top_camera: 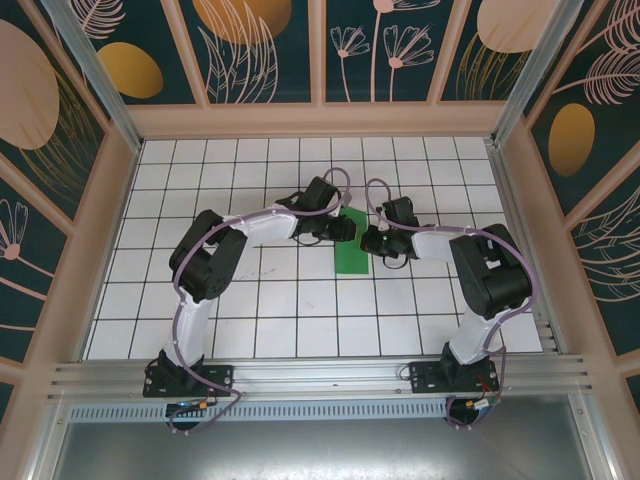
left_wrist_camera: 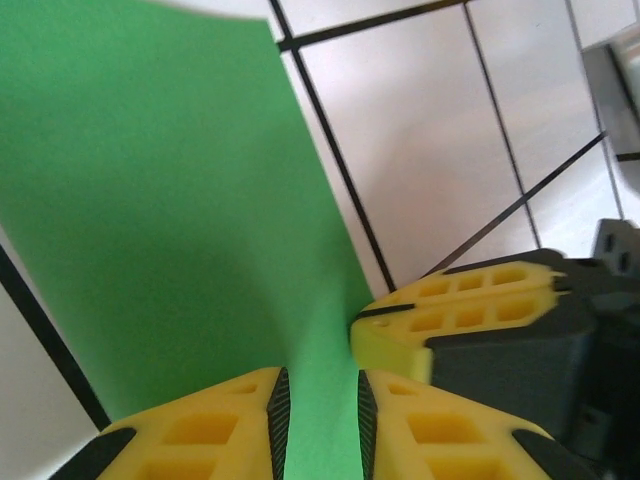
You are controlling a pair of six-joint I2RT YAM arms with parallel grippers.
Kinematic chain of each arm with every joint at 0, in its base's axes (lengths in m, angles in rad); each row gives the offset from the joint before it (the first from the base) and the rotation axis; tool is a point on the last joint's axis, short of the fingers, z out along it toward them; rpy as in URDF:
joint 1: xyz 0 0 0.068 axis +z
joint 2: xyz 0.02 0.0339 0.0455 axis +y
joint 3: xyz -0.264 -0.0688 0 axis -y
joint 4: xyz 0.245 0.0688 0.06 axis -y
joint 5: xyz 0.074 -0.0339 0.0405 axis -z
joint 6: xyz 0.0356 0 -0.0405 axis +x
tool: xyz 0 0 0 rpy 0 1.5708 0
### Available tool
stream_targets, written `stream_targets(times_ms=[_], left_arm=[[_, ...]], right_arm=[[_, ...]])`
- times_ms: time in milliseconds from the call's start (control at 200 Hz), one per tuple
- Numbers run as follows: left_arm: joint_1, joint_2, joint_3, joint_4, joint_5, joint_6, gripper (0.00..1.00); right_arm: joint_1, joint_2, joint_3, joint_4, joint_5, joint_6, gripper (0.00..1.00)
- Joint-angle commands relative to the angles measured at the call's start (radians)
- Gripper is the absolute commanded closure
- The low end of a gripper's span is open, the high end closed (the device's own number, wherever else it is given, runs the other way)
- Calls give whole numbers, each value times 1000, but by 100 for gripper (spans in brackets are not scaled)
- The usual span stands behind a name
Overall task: Fold a paper plane with a square sheet of paper (fold left side to right side)
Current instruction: First fold the square sheet of paper in half at the center of the table.
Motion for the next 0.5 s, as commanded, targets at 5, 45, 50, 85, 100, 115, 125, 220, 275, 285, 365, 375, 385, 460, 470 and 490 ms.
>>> stream_targets(times_ms=[5, 45, 50, 85, 100, 115, 125, 220, 275, 285, 365, 375, 385, 460, 470, 490], left_arm=[[1, 27, -18, 3, 0, 1, 72], [0, 31, -22, -4, -17, 5, 72], [0, 32, -24, -5, -17, 5, 72], [1, 34, -26, -9, -29, 8, 72], [1, 35, -29, -11, -33, 9, 72], [1, 36, -31, -11, -39, 9, 72], [0, 37, -33, -12, -40, 10, 72], [0, 37, -48, -15, -62, 12, 73], [0, 36, -57, -18, -77, 15, 73], [0, 35, -59, -18, -79, 16, 73], [1, 31, -75, -19, -94, 19, 74], [2, 30, -77, -18, -95, 19, 74], [2, 30, -80, -18, -94, 19, 74], [8, 18, -103, -10, -92, 19, 74], [8, 17, -107, -9, -91, 19, 74], [10, 12, -115, -8, -91, 19, 74]], right_arm=[[20, 43, -33, -122, 44, -22, 100], [21, 42, -33, -125, 46, -23, 100], [20, 41, -33, -125, 46, -23, 100], [21, 40, -34, -128, 49, -25, 100], [20, 38, -34, -129, 49, -26, 100], [21, 38, -34, -131, 50, -26, 100], [20, 38, -34, -132, 51, -27, 100], [20, 39, -33, -144, 59, -32, 100], [19, 39, -33, -148, 62, -35, 100], [19, 38, -33, -148, 63, -35, 100], [19, 39, -33, -156, 66, -39, 100], [19, 39, -33, -157, 67, -39, 100], [20, 39, -33, -157, 67, -40, 100], [19, 39, -33, -163, 69, -42, 100], [19, 39, -34, -164, 69, -43, 100], [19, 38, -35, -163, 70, -44, 100]])
